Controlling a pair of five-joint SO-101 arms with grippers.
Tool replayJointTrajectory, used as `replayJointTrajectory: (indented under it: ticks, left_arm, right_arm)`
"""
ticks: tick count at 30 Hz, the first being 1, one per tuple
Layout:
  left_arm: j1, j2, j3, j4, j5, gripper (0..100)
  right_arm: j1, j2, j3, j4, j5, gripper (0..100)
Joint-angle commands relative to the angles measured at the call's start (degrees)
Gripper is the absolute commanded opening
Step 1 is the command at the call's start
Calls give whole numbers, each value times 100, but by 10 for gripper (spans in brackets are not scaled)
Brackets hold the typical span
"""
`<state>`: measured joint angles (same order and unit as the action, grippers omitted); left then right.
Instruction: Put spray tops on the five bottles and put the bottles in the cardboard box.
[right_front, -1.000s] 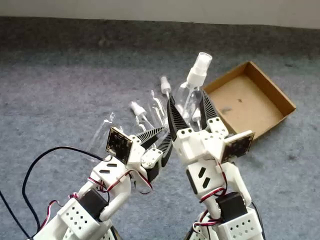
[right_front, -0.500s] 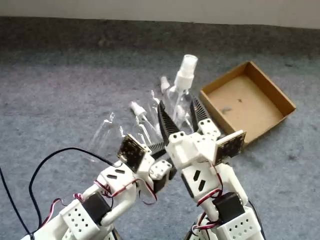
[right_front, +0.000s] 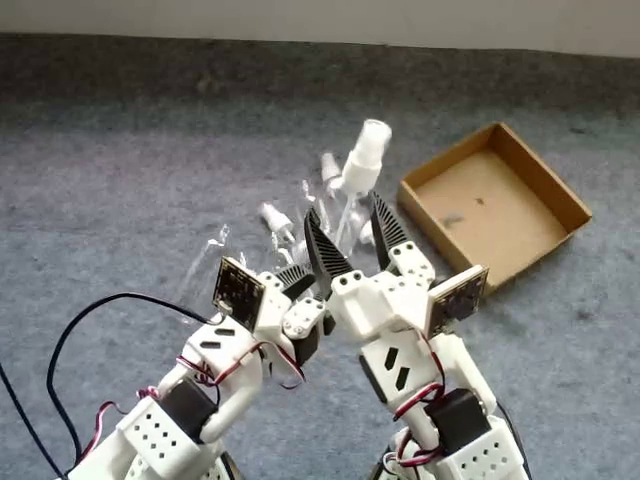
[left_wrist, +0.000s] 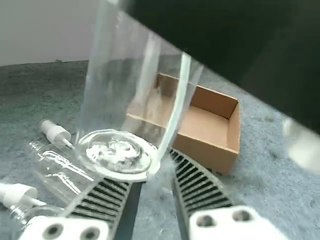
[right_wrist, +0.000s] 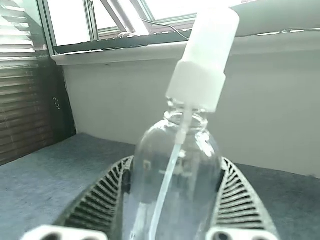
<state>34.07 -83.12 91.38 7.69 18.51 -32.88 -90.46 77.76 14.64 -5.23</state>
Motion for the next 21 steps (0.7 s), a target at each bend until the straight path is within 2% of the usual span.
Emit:
replayJointTrajectory:
  ticks: [1, 5, 12, 21]
  left_arm:
    - [-514, -57, -57, -176, -18, 9]
    - [-549, -57, -48, -167, -18, 9]
    - [-549, -57, 295, -167, -44, 10]
    - [-585, -57, 330, -167, -35, 10]
  right_arm:
    - [-22, 66, -321, 541, 9, 127]
    - [163, 66, -303, 602, 9, 127]
    - [1578, 66, -321, 602, 35, 127]
    - [2580, 119, -277, 567, 1222, 127]
